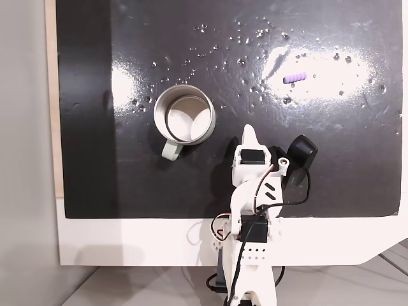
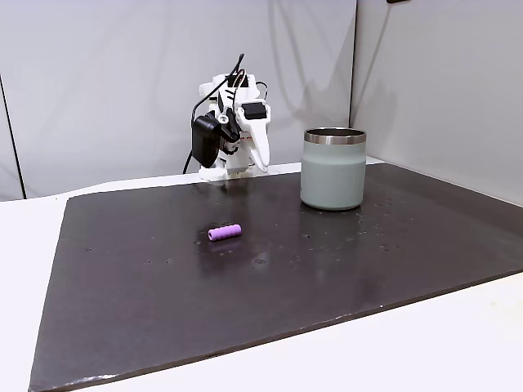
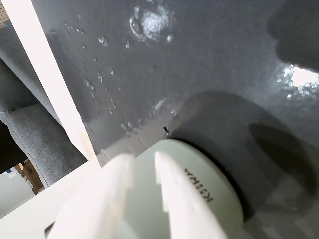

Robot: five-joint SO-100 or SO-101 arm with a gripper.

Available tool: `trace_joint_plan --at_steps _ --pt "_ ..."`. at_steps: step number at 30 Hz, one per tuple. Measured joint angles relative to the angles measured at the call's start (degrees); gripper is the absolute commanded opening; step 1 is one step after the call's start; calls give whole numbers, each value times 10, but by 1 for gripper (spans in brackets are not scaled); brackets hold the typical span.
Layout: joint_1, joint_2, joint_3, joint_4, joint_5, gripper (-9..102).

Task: Grasp a pengrip and put it in the cup.

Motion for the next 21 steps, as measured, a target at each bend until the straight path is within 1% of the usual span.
trace_joint_plan --at_steps 16,21 --pt "-4 0 0 0 -10 0" --pt "-1 0 -11 39 -48 0"
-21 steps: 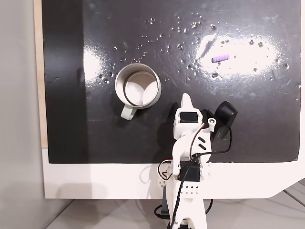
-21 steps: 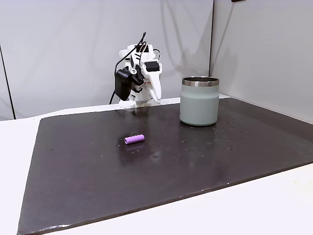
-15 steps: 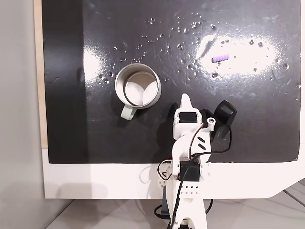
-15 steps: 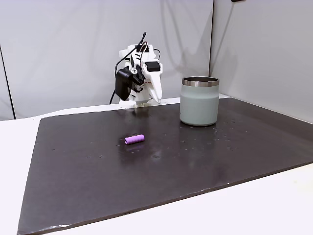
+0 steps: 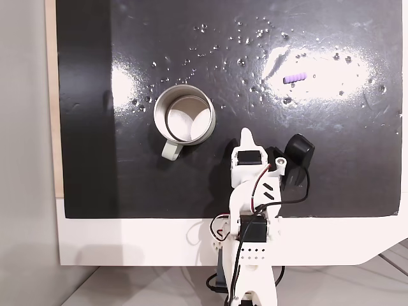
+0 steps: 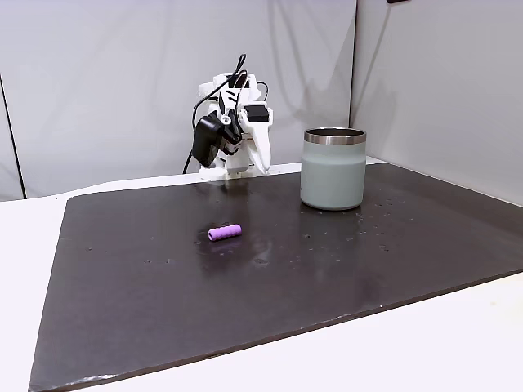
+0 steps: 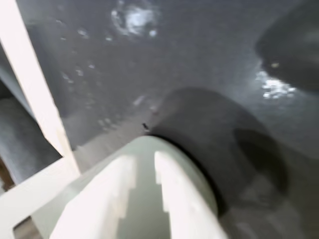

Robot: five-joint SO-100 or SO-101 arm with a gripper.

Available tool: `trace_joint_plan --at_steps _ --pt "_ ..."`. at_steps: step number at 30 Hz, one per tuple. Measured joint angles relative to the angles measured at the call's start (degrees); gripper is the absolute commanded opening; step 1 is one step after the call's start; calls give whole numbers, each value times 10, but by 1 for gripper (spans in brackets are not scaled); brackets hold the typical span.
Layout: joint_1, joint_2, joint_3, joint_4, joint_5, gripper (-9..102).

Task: Grasp a pengrip and put it in the cup.

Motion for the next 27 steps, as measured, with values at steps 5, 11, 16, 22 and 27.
trace_joint_plan --at_steps 5,11,16,22,27 --pt "38 -34 -97 54 -39 0" --pt "78 -200 -265 91 -55 0" --pt "109 -350 -389 93 -79 1" --pt "134 -527 -515 93 -90 6" --pt "138 -667 -604 111 -100 11"
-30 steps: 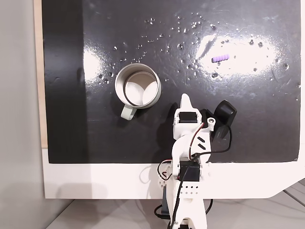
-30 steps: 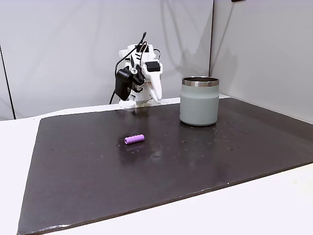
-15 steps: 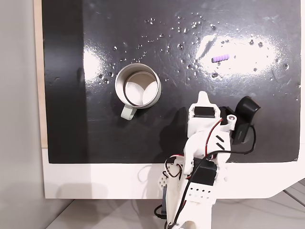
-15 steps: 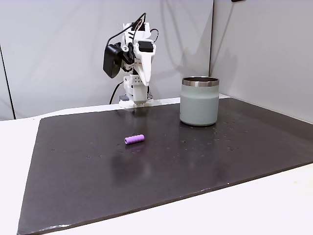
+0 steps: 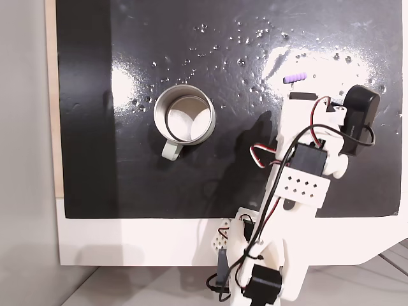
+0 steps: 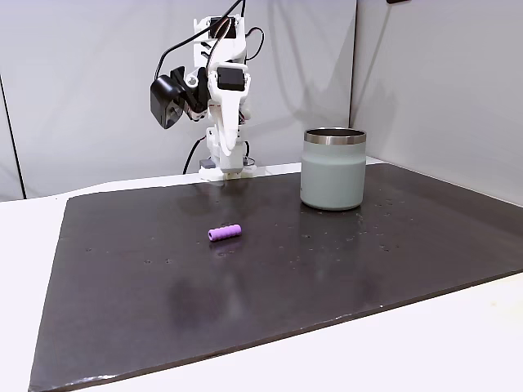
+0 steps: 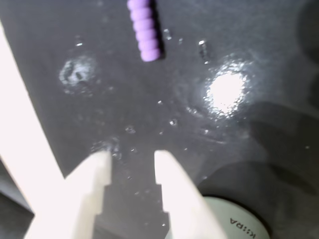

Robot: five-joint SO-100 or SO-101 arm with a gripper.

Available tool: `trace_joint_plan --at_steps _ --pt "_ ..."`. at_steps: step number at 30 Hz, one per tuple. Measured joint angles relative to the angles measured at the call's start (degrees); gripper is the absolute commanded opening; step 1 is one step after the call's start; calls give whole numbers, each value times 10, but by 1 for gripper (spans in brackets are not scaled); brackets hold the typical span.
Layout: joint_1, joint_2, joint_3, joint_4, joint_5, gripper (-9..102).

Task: Grasp a pengrip and put it in the cup.

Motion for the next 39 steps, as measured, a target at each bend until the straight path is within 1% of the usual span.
trace_joint_plan --at_steps 7,16,26,30,34,36,39 --pt "10 -185 -120 38 -4 22" --pt "19 -348 -261 78 -4 22" --pt "19 -472 -358 92 -4 21" --pt "19 -496 -369 96 -4 16" --pt "21 -511 -386 96 2 4" --pt "20 -511 -387 96 5 0" --pt "20 -511 -387 96 9 0"
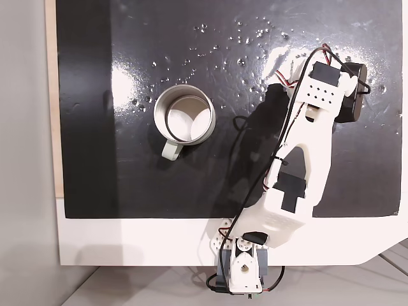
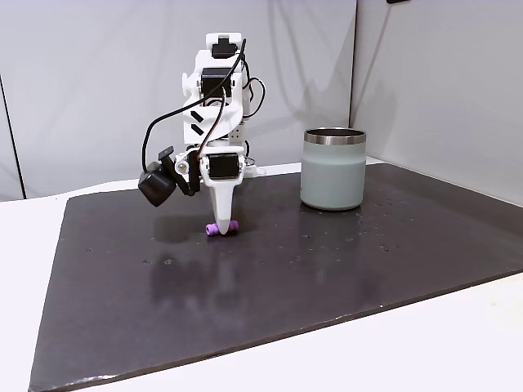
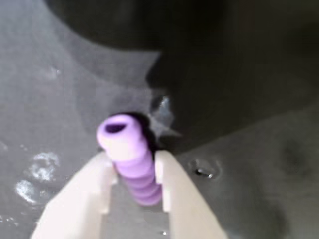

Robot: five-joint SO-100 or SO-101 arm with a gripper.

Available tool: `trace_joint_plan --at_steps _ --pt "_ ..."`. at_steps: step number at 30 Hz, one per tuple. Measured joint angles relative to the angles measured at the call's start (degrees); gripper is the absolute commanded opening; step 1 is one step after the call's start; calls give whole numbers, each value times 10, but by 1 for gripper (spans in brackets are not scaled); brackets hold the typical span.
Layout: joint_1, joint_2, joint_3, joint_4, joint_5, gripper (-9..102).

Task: Grasp a pengrip and put it in the cup.

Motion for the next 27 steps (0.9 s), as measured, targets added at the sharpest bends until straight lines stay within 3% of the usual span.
trace_joint_plan --at_steps 11,20,27 --pt "-18 126 -10 101 18 0" --pt "-101 255 -145 258 55 0" --pt "-211 301 -190 318 97 0"
